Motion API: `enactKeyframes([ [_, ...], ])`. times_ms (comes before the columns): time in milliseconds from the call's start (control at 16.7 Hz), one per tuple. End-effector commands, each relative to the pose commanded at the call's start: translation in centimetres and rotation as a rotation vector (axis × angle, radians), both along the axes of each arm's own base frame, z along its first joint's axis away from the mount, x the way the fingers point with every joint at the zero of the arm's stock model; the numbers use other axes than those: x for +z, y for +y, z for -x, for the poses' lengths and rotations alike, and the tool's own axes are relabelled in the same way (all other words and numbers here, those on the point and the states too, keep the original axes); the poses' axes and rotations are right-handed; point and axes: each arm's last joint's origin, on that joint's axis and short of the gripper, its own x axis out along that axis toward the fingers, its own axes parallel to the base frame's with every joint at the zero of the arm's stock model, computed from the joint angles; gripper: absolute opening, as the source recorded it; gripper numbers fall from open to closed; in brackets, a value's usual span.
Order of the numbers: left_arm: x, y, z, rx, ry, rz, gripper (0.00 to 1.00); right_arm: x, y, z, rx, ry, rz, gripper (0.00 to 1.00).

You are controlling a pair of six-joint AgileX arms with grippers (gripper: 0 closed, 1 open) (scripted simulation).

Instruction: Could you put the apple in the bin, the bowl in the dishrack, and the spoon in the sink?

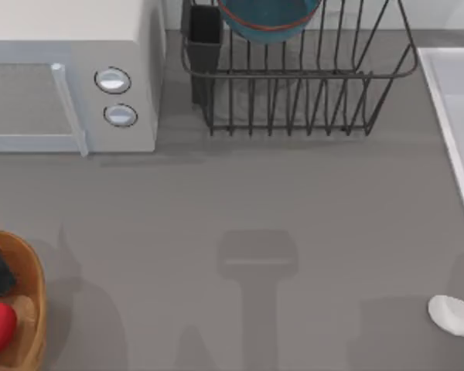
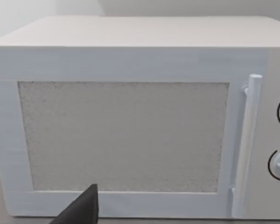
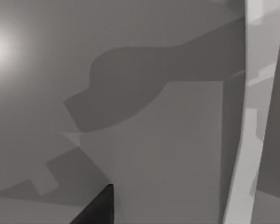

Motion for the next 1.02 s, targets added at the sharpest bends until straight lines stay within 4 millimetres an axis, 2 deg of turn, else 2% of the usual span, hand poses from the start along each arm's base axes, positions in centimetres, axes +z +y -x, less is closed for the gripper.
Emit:
enactKeyframes([
  [300, 0.0, 0.0, 0.0, 0.000, 0.000, 0.000, 1.00, 0.0, 0.0, 0.0, 0.000, 0.000, 0.000, 0.02],
  [780, 0.0, 0.0, 0.0, 0.000, 0.000, 0.000, 1.00, 0.0, 0.0, 0.0, 0.000, 0.000, 0.000, 0.00],
  [840, 0.0, 0.0, 0.0, 0.000, 0.000, 0.000, 1.00, 2.1, 0.1, -0.1, -0.038, -0.002, -0.004, 0.00],
  [1020, 0.0, 0.0, 0.0, 0.000, 0.000, 0.000, 1.00, 3.0, 0.0, -0.5, -0.036, -0.007, -0.005, 0.00],
])
